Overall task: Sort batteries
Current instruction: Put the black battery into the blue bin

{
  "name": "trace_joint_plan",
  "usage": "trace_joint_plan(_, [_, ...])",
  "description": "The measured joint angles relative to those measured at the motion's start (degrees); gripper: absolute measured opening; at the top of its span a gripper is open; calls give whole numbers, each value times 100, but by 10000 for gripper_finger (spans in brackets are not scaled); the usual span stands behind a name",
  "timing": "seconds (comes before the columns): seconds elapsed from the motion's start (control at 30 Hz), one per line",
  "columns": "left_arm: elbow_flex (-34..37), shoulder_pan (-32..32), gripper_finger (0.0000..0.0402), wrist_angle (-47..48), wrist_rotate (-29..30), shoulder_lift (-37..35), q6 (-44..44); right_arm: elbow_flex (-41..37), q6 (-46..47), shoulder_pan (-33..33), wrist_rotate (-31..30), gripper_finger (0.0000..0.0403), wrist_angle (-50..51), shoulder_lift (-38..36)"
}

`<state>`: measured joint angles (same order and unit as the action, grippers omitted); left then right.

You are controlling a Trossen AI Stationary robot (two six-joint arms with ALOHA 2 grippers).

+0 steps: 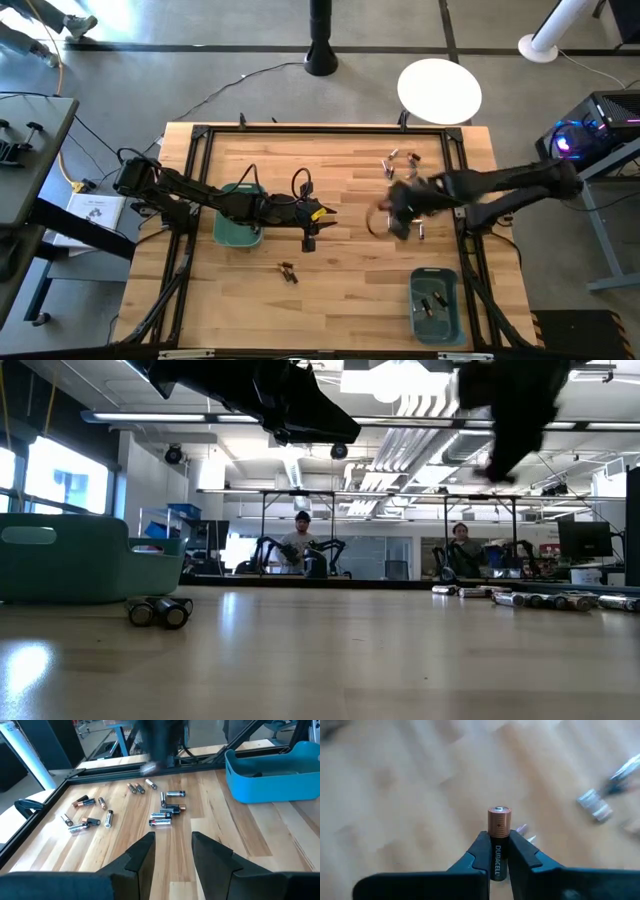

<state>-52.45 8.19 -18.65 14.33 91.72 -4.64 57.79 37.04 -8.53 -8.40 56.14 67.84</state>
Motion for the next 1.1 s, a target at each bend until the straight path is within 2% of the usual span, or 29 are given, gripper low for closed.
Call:
trace_joint_plan(0.17, [0, -2, 119, 2, -1, 0, -4, 261, 2031, -1839, 540, 19, -111, -265])
trace_joint_plan(0.33, [0, 9, 119, 46, -2, 0, -7, 45, 4722, -3637, 391, 18, -718, -59])
trace_joint_plan(0.43, [0, 9, 119, 55, -2, 0, -9, -159, 6214, -4343, 325, 18, -1017, 324])
trace_joint_plan(0.53, [0, 9, 119, 50, -2, 0, -116, -271, 7066, -4770, 423, 18, -1221, 807])
trace_joint_plan(0.67, [0, 9, 119, 44, -2, 0, -153, -331, 7529, -4909, 950, 18, -1282, 1392])
trace_joint_plan(0.8, [0, 9, 119, 44, -2, 0, -157, -512, 7111, -4885, 1204, 18, -1634, 1779])
trace_joint_plan(0.93, [0, 9, 119, 41, -2, 0, -157, -895, 6958, -4836, 1607, 18, -2003, 1887])
trace_joint_plan(1.1, [0, 9, 119, 42, -2, 0, -155, -1271, 6840, -4838, 1669, 29, -2472, 1883])
